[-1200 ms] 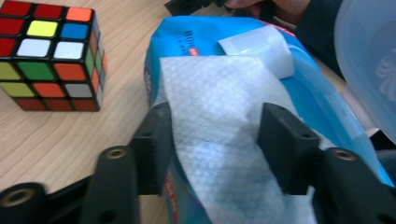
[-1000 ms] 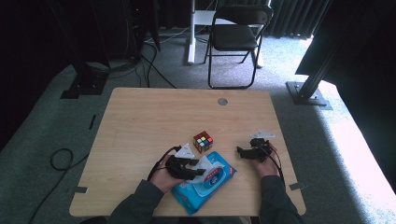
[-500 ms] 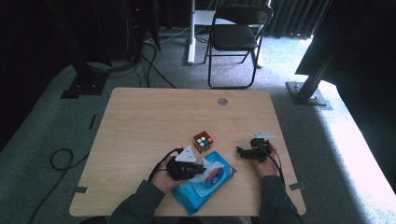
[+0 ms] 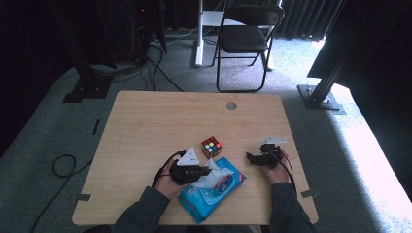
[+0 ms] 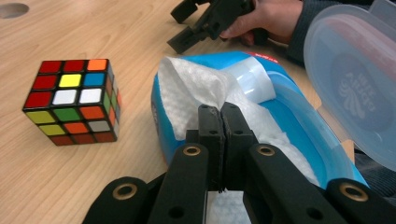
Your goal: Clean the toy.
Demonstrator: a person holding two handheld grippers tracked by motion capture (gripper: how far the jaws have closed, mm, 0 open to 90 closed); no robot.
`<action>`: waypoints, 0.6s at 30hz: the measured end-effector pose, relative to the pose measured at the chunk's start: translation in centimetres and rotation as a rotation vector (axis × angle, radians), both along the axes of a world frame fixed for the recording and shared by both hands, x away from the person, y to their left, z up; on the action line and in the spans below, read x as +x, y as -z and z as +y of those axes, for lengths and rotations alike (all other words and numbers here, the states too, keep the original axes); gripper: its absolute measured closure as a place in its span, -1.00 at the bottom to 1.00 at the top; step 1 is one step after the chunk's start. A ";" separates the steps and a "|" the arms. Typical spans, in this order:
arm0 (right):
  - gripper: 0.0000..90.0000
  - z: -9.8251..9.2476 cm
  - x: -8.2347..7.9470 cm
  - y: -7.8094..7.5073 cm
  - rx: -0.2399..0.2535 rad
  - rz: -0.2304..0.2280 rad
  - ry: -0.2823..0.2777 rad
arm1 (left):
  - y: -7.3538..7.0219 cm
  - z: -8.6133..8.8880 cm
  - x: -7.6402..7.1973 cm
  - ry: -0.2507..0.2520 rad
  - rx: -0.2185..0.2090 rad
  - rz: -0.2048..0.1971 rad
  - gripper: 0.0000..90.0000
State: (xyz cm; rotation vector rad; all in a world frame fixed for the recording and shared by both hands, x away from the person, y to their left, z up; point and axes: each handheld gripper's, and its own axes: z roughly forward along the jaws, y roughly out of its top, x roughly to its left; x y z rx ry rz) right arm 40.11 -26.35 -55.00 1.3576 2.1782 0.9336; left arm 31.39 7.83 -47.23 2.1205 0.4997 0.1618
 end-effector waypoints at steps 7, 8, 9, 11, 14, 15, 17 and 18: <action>-0.75 0.0 0.0 0.0 0.000 0.000 0.000 | -0.4 0.8 0.3 -0.045 -0.022 -0.016 0.97; -0.75 0.0 0.0 0.0 0.000 0.000 0.000 | -0.5 1.0 0.4 -0.053 -0.027 -0.017 0.97; -0.75 0.0 0.0 0.0 0.000 0.000 0.000 | -0.7 1.3 0.5 -0.068 -0.037 -0.021 0.97; -0.75 0.0 0.0 0.0 0.000 0.000 0.000 | -0.7 1.5 0.5 -0.070 -0.038 -0.021 0.97; -0.75 0.0 0.0 0.0 0.000 0.000 0.000 | -0.9 1.7 0.5 -0.082 -0.042 -0.026 0.97; -0.75 0.0 0.0 0.0 0.000 0.000 0.000 | -0.9 1.7 0.6 -0.087 -0.044 -0.029 0.97; -0.75 0.0 0.0 0.0 0.000 0.000 0.000 | -1.0 1.8 0.6 -0.100 -0.048 -0.033 0.97; -0.75 0.0 0.0 0.0 0.000 0.000 0.000 | -1.0 1.9 0.7 -0.102 -0.050 -0.034 0.97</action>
